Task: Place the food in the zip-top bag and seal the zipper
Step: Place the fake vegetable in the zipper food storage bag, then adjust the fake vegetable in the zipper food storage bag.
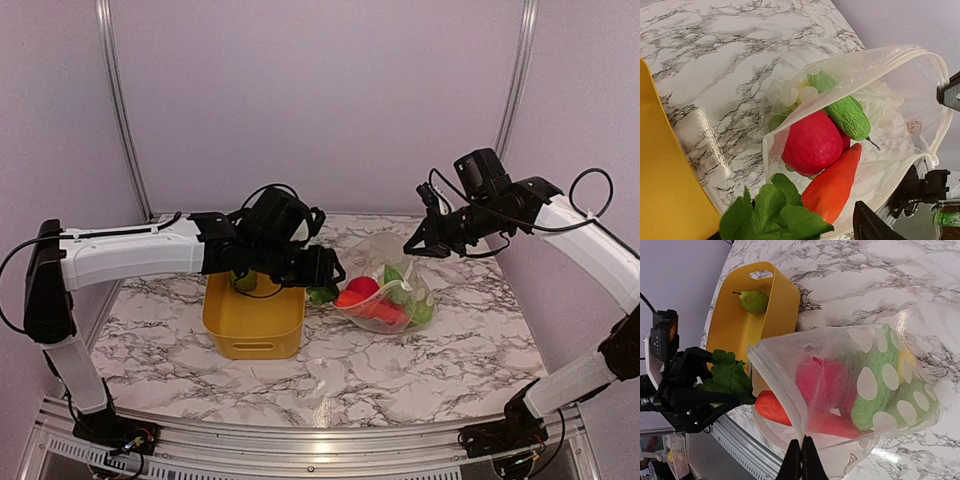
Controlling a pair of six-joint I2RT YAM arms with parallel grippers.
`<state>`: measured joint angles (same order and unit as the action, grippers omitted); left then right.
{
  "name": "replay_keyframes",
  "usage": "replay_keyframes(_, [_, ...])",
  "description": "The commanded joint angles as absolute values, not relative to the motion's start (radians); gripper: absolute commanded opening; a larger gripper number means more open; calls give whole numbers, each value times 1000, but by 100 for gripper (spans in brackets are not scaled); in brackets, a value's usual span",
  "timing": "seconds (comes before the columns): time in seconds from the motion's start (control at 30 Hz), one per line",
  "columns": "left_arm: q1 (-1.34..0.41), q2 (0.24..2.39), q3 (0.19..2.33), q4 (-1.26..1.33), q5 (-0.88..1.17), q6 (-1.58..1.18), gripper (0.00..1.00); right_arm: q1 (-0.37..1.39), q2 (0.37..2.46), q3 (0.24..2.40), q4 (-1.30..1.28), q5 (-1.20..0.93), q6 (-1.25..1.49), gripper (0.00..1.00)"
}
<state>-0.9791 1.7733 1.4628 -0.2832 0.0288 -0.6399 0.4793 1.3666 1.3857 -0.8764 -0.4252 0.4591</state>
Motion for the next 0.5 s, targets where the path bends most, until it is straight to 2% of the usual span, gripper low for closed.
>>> replay_keyframes(0.0, [-986,1748,1574,-518,114,-404,69,477,1338,1431,-878,-426,441,0])
replay_keyframes(0.17, [-990,1777,1598,-667,166,-300,67,477,1333,1421,-879,-425,433,0])
replay_keyframes(0.27, [-992,1807,1630,-705,203,-295,62,477,1334,1414,-878,-428,428,0])
replay_keyframes(0.4, [-994,1837,1670,-722,207,-297,45,477,1341,1410,-873,-435,425,0])
replay_keyframes(0.47, [-994,1843,1683,-723,208,-296,28,476,1342,1408,-871,-437,425,0])
